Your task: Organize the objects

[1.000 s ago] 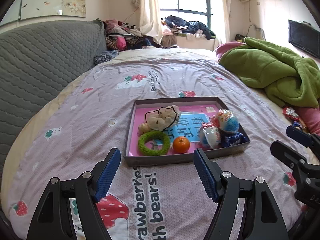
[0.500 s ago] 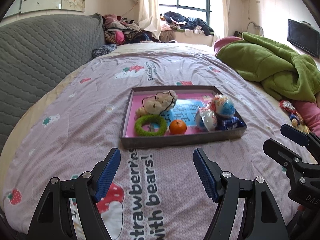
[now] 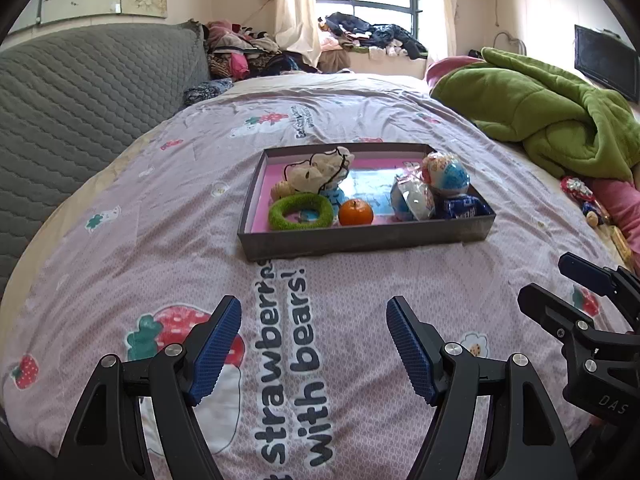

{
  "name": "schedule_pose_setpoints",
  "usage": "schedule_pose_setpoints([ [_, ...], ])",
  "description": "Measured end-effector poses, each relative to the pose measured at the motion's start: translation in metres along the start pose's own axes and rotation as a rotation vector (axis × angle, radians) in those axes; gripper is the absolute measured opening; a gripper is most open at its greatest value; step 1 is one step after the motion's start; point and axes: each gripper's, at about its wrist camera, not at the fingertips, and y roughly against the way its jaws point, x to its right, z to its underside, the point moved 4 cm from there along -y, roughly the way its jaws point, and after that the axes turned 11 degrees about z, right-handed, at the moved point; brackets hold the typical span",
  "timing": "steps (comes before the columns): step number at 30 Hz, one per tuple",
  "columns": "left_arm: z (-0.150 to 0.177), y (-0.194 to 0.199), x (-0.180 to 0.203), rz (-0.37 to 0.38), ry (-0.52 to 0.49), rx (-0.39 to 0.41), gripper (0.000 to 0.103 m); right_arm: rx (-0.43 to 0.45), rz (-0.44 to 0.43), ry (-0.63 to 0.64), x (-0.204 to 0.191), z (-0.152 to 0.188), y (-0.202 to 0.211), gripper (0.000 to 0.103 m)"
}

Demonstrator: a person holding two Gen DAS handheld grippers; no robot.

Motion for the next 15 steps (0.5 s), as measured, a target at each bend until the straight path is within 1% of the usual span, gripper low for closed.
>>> schedule_pose_setpoints([
  [7,0.010,0.001,0.003,0.004,0.003,0.010,0.076,-0.007,0.003,-0.015,0.001,0.012,0.001,0.072],
  [11,0.015,0.001,0.007,-0.001,-0.013,0.013,0.076,-0.009,0.009,-0.019,0.001,0.017,0.001,0.072],
  [15,0.017,0.002,0.006,0.011,0.000,0.020,0.076,-0.010,0.007,-0.029,0.001,0.022,0.001,0.072],
])
